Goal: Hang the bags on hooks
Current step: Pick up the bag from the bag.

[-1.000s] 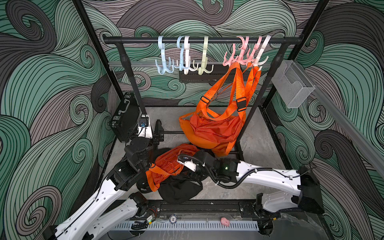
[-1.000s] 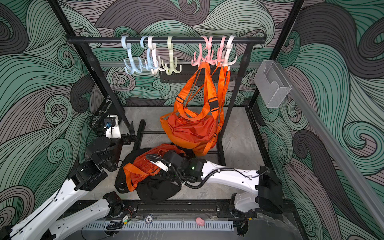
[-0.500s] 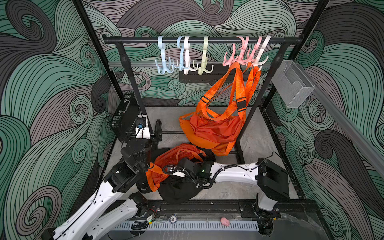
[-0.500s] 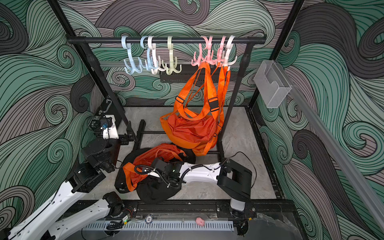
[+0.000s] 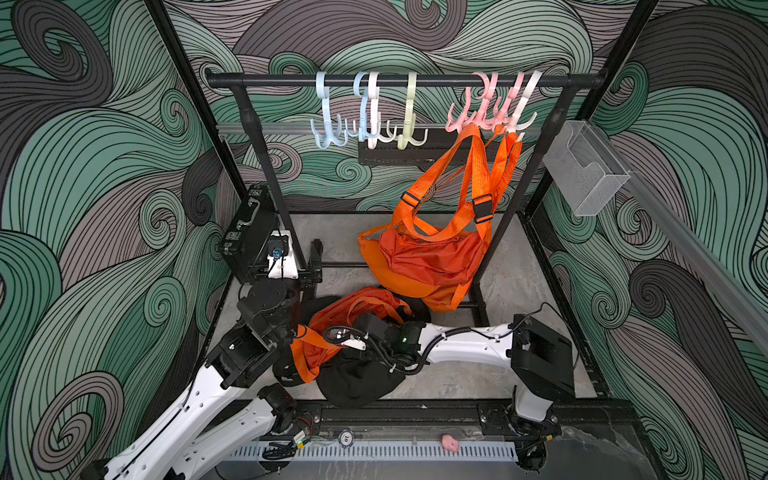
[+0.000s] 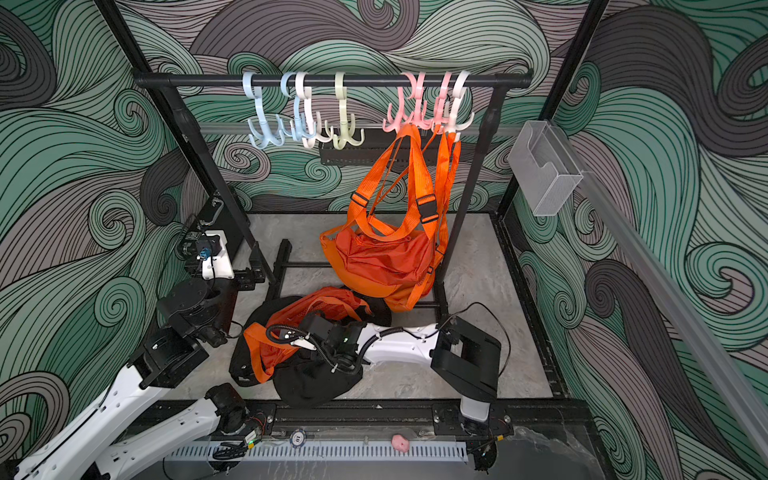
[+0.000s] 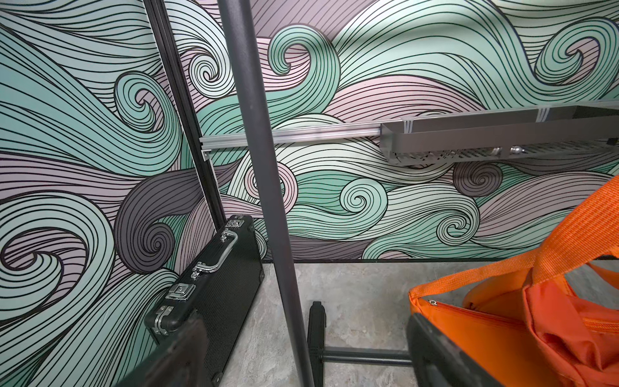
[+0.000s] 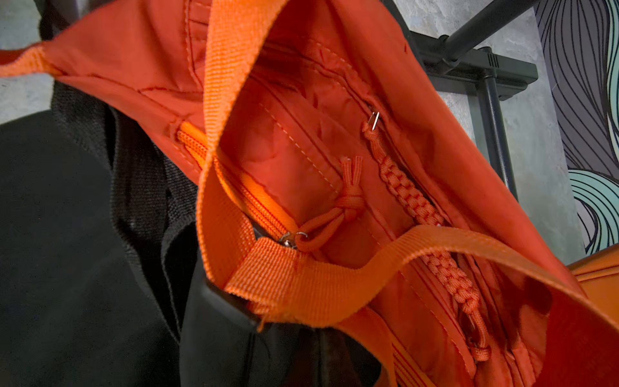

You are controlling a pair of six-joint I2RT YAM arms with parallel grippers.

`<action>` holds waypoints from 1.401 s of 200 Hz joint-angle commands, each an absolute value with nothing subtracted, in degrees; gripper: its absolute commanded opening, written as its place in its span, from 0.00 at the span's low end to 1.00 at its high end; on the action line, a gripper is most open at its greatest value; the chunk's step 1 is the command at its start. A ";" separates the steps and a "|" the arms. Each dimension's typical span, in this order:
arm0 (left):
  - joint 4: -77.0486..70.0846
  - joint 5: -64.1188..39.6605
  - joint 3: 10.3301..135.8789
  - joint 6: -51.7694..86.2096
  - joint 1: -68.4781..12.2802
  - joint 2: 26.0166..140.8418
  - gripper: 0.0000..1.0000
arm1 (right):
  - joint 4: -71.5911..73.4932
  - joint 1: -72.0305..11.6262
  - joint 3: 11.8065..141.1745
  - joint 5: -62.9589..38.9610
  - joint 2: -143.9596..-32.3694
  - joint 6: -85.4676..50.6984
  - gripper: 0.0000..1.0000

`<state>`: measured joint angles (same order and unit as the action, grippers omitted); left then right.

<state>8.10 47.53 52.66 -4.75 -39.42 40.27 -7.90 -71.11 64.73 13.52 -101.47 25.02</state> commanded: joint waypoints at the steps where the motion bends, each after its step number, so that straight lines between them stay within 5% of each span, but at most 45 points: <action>1: 7.30 48.17 52.82 -5.36 -38.94 39.72 0.94 | -8.88 -70.94 64.78 14.06 -97.97 26.98 0.08; 19: 7.10 48.01 52.67 -5.32 -38.94 39.85 0.94 | -9.39 -70.71 64.78 15.99 -98.42 29.19 0.35; 46: 7.25 47.87 52.82 -5.28 -38.94 40.26 0.94 | -9.80 -69.47 65.98 15.72 -101.72 30.11 0.44; 87: 6.68 48.16 52.14 -5.80 -38.94 39.64 0.94 | -8.71 -68.57 66.87 13.88 -105.66 30.24 0.43; 125: 6.78 48.08 52.35 -5.96 -38.93 39.99 0.93 | -8.64 -68.47 67.97 12.74 -103.32 28.58 0.00; 192: 8.04 45.82 53.46 -6.12 -38.94 40.08 0.93 | -21.04 -67.42 70.81 6.29 -92.20 24.62 0.00; 223: 8.57 45.18 53.79 -5.72 -38.94 40.41 0.93 | -23.81 -67.07 70.89 3.28 -96.69 22.82 0.26; 280: 8.99 44.77 53.66 -5.56 -39.00 40.68 0.93 | -20.83 -66.31 70.72 0.96 -99.76 20.01 0.34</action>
<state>8.60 45.54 52.34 -5.56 -39.42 40.40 -20.82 -67.16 70.19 2.92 -101.69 21.52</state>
